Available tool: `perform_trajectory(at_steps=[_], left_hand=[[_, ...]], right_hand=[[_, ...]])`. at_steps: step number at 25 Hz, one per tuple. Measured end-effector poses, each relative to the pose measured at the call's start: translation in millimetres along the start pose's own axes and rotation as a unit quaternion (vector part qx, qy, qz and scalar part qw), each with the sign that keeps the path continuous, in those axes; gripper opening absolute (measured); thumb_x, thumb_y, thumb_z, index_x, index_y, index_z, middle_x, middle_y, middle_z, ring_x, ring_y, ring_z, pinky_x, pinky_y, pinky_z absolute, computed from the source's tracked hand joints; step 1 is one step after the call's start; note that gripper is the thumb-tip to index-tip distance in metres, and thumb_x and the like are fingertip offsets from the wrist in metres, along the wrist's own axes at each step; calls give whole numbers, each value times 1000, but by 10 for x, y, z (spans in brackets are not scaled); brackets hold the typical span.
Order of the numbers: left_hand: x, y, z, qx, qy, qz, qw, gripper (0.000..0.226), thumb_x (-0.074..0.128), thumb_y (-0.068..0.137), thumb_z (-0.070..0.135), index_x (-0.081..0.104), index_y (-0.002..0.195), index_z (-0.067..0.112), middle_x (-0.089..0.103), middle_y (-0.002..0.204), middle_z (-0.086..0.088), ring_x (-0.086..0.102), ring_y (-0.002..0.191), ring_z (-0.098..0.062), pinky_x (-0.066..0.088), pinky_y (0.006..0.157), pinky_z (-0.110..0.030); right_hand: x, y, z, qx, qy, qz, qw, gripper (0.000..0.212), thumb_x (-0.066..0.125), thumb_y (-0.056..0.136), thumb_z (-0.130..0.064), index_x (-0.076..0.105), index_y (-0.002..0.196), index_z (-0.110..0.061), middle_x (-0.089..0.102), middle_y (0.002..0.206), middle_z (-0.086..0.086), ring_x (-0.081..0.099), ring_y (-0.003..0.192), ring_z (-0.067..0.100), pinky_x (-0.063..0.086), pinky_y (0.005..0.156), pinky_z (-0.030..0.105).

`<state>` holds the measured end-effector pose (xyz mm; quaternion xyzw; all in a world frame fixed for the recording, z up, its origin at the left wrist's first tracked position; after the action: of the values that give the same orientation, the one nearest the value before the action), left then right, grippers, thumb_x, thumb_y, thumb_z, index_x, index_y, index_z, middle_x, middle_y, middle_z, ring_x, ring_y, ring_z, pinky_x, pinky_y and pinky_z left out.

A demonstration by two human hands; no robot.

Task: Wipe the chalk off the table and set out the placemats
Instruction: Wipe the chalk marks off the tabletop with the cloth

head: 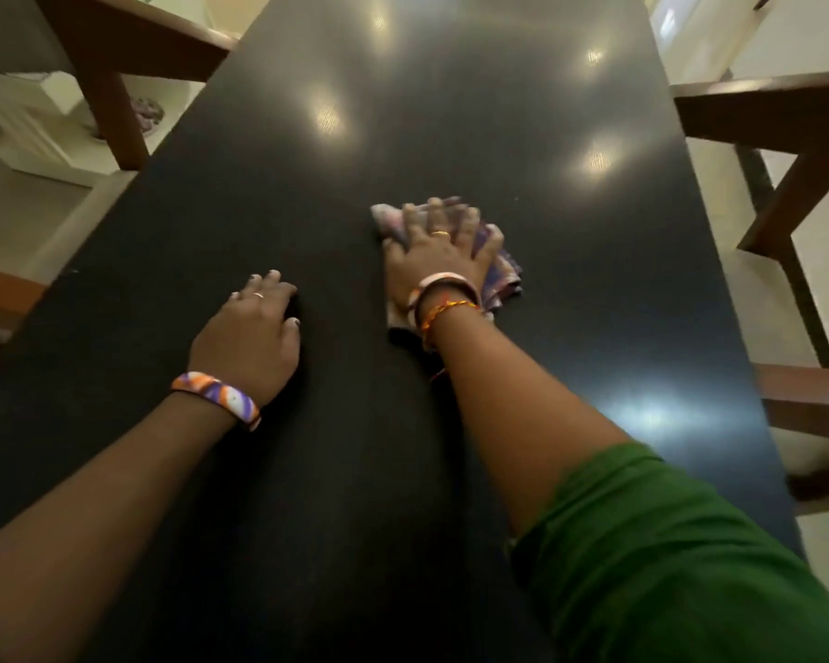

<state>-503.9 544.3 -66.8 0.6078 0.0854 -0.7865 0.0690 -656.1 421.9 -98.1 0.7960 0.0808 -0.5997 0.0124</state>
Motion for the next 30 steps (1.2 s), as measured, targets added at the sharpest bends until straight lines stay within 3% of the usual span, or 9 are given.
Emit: perform_trajectory(at_steps=[6,12,18,21,25,27,30], left_hand=[[288,-502,1175,109,5,-57,992,45,40,97,24,34,142,18,22,154,1,17,143,-13,14,115,-25],[514,-1599,1878,149,49,-106,982,45,35,99,27,30,144,21,18,155,4,15,143,-10,12,114,-22],[768,-2813,2318,65,24,-20,997,47,32,100,26,25,146,17,15,156,0,14,144,-14,18,114,-25],[942,-3263,2623,51,22,-16,998,49,30,100,25,22,147,14,15,156,-4,14,144,-16,16,115,-26],[870,-3544,2746,-24,-26,64,997,43,41,97,24,39,139,15,37,147,-2,37,133,-15,34,105,-24],[860,-3641,2812,-48,-21,79,996,40,44,95,24,45,134,16,45,137,-1,47,122,-16,42,97,-24],[873,-3674,2905,-116,-17,91,989,29,49,92,22,57,118,13,54,119,-3,54,102,-18,47,83,-27]], right_hand=[[-595,-155,2015,173,-5,14,985,56,22,98,-49,12,151,-36,0,161,1,-10,144,37,-8,105,71],[-736,-900,2467,162,41,7,986,55,26,99,-48,13,151,-36,3,161,2,-6,145,38,3,106,72],[-614,-2085,2413,58,56,-34,996,55,29,99,-47,12,150,-37,-2,161,-2,-8,144,38,20,103,68],[-560,-2759,2386,-25,46,-43,998,54,31,100,-46,13,150,-37,1,161,-1,-8,144,39,22,106,63],[-581,-3419,2433,-150,36,-52,987,48,36,100,-41,26,147,-35,16,158,-3,0,144,37,38,102,54],[-621,-3639,2486,-229,19,-73,970,47,42,99,-36,30,144,-35,20,156,-3,4,144,37,45,98,49],[-769,-3852,2626,-407,-25,-99,908,47,49,97,-30,35,141,-35,27,152,-4,17,141,35,47,96,43]])
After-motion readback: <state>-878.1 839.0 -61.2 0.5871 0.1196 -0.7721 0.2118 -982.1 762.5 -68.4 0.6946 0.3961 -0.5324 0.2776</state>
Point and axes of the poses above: each hand's wrist, its own y-axis towards the middle knuckle, its own x-axis out of the palm, z = x × y, the point moved 9 cm from there along y, towards the middle knuckle
